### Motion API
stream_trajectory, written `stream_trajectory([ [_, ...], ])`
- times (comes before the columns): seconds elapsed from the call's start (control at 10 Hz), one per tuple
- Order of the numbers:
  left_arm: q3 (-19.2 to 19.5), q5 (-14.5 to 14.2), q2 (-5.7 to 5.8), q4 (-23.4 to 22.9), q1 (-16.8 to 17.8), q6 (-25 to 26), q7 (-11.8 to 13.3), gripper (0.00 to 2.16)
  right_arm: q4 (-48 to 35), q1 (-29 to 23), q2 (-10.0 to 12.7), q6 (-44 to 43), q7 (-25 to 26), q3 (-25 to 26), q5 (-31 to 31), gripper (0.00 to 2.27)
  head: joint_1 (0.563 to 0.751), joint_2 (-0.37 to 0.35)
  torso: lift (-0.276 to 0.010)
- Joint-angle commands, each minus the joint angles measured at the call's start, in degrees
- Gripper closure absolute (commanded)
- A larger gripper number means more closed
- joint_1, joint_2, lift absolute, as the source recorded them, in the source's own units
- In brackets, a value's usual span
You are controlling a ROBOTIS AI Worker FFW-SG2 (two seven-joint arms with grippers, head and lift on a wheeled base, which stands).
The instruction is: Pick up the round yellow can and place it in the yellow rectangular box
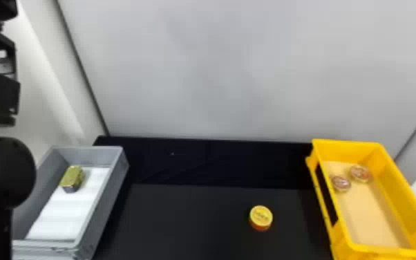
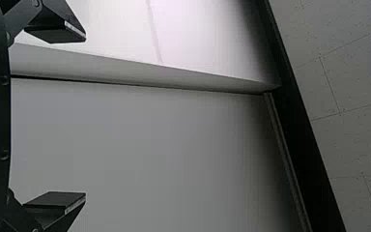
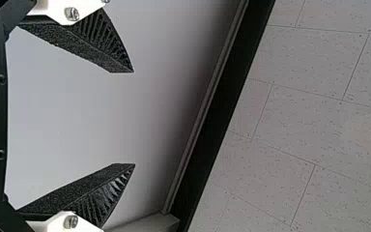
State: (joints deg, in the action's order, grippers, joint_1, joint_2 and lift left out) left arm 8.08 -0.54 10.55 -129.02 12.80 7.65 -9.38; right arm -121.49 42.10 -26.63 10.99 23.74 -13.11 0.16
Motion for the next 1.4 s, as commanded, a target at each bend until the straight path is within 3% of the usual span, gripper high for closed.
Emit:
stream_trajectory([
  [0.0, 0.0, 0.2, -0.09, 0.1, -0.1, -0.3, -0.2, 0.13, -0.1, 0.1, 0.0, 0.0, 0.0, 0.0, 0.0, 0.09, 0.661, 0.054, -0.002],
  [0.3, -0.1, -0.1, -0.09, 0.2, 0.1, -0.2, -0.7, 0.14, -0.1, 0.1, -0.1, 0.0, 0.0, -0.1, 0.0, 0.10, 0.661, 0.054, -0.002],
  [0.5, -0.4, -1.0, -0.18, 0.2, 0.2, 0.5, -2.5, 0.14, -0.1, -0.2, -0.1, 0.0, 0.0, -0.2, 0.0, 0.11, 0.661, 0.054, -0.002],
  [0.8, -0.6, 0.6, 0.18, 0.3, 0.0, 0.1, -2.6, 0.14, -0.2, -1.4, 0.0, 1.0, 0.3, -0.2, -0.2, 0.11, 0.661, 0.054, -0.002],
  [1.1, -1.2, 1.1, 0.18, 0.3, -0.2, 0.1, -3.5, 0.14, -1.2, -5.5, 2.8, 17.8, 3.2, 0.1, -11.0, 0.12, 0.661, 0.054, -0.002],
  [1.3, -1.5, 1.2, 0.18, 0.3, -0.1, 0.3, -3.6, 0.14, -0.5, -10.1, 7.6, 32.1, 1.2, 3.0, -16.1, 0.12, 0.661, 0.054, -0.002],
])
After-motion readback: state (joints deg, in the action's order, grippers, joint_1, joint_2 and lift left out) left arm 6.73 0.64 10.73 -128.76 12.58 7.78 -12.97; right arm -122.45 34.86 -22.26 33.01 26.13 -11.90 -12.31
